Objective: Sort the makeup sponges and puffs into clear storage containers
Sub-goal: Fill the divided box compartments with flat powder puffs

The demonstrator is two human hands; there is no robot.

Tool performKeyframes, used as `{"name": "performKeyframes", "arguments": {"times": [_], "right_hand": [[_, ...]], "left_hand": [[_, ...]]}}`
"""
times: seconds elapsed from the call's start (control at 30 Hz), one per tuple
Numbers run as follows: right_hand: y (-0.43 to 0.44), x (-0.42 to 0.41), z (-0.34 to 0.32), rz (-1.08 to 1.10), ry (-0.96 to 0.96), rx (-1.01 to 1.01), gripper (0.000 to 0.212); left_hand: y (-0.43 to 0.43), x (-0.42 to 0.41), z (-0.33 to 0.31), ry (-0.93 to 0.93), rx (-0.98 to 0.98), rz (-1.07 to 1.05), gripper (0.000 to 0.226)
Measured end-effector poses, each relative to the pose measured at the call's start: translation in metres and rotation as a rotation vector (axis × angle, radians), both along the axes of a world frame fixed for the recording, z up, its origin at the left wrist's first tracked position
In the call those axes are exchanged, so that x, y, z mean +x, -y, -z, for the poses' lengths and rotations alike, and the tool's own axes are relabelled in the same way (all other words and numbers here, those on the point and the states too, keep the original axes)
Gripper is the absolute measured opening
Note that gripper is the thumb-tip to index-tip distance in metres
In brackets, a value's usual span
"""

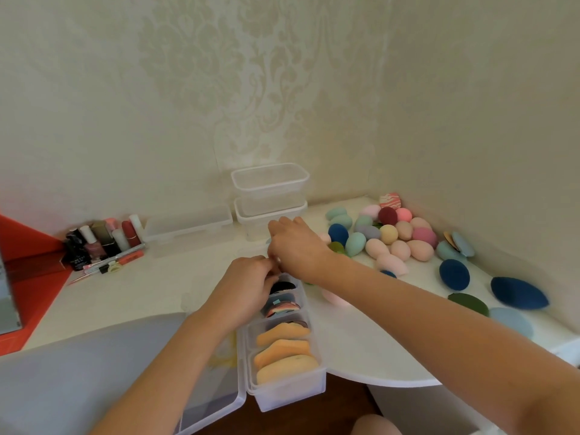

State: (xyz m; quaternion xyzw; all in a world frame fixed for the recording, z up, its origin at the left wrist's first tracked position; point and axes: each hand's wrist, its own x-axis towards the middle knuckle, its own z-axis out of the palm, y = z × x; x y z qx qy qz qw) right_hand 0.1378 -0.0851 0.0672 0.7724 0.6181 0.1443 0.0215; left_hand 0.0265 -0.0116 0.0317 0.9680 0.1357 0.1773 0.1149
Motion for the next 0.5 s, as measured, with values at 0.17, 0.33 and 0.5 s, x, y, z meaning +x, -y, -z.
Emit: {"name": "performKeyframes", "arguments": {"times": [0.17,0.33,0.5], "right_hand": [[0.001,0.003,-0.003,0.048,-0.152,-0.101,0.016],[-0.016,-0.004,-0.013,0.179,-0.141,-0.314,0.032],[-0.019,-0.006,-0.014,0.184,-0.159,-0.393,0.034]], "left_hand": [[0.000,0.002,0.003,-0.028,-0.022,-0.059,0.023],[0.003,0.000,0.006,-0.044,-0.049,-0.122,0.025],[0.000,-0.002,0.006,-0.018,-0.069,-0.174,0.025]]}}
